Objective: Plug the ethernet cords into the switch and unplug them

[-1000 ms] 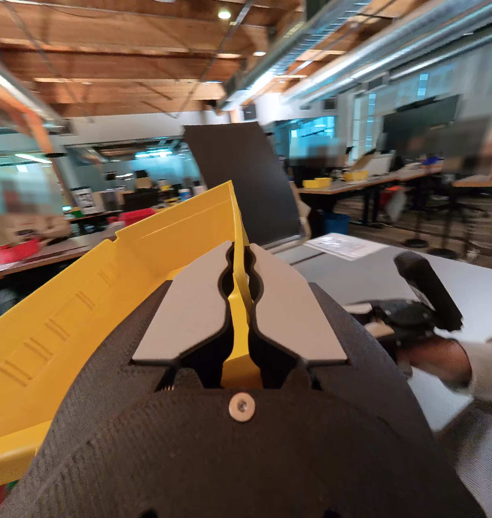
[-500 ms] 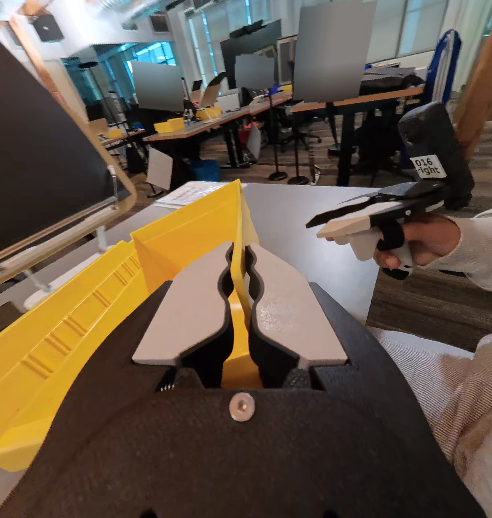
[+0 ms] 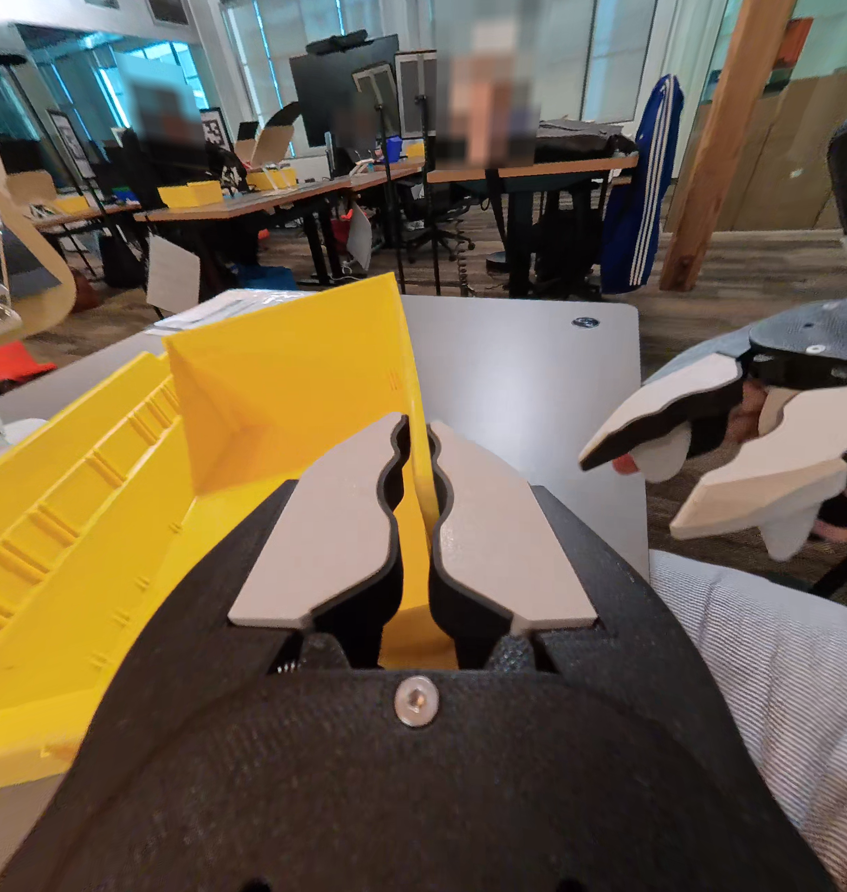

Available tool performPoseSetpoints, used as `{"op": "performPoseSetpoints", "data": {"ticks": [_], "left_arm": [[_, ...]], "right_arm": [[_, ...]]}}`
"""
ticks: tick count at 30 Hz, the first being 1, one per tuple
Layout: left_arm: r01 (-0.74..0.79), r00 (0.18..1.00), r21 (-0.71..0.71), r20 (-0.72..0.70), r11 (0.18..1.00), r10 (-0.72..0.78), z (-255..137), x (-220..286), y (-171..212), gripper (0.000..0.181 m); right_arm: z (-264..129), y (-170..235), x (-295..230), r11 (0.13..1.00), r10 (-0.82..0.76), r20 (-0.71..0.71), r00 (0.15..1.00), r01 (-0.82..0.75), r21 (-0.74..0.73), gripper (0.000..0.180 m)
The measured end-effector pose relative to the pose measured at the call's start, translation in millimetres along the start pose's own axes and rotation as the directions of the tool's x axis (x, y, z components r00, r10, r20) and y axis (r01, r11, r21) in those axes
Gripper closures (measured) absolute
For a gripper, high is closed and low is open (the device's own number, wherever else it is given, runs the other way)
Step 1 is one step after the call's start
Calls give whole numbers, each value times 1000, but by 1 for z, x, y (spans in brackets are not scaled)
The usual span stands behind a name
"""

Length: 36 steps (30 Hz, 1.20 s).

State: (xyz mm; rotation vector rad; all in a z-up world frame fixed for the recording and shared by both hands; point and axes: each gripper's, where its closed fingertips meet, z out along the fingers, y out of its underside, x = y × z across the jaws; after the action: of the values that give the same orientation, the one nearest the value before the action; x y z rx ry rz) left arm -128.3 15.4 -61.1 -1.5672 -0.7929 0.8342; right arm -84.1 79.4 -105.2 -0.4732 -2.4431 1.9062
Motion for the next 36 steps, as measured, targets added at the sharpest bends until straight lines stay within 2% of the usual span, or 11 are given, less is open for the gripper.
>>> {"op": "performPoseSetpoints", "data": {"ticks": [2,5,7,10,16,20,23,26,29,32,36], "left_arm": [[62,998,7,-30,998,-62,4,2,5,176],[191,966,-46,-170,981,-196,11,21,19,161],[254,933,-35,-252,966,-255,10,33,15,143],[261,937,47,-254,964,-241,0,31,2,117],[242,962,302,45,922,-268,-48,-46,-18,82],[247,900,261,294,933,-321,-79,-118,13,58],[365,839,258,326,894,-437,-99,-147,35,58],[460,783,324,292,827,-550,-110,-153,41,59],[497,774,317,259,808,-578,-109,-146,44,60],[479,799,284,252,831,-547,-105,-136,44,63],[448,831,236,247,862,-499,-101,-127,44,64]], "right_arm": [[11,-6,-7,994,99,30,995,-101,44,127],[20,-5,-4,977,204,57,977,-207,54,121],[19,-4,3,968,240,54,969,-243,58,116],[13,-13,19,972,207,-36,978,-201,119,103],[13,-32,12,965,-189,-246,951,226,131,78],[34,-21,-16,960,-253,-169,953,269,77,72],[41,-27,-33,915,-374,-147,916,390,100,74],[47,-33,-34,864,-474,-220,853,498,69,77],[46,-39,-1,939,-292,-357,887,337,71,80],[53,-47,3,975,-105,-314,944,160,155,77],[69,-40,12,976,-158,-364,918,202,85,74]]}}
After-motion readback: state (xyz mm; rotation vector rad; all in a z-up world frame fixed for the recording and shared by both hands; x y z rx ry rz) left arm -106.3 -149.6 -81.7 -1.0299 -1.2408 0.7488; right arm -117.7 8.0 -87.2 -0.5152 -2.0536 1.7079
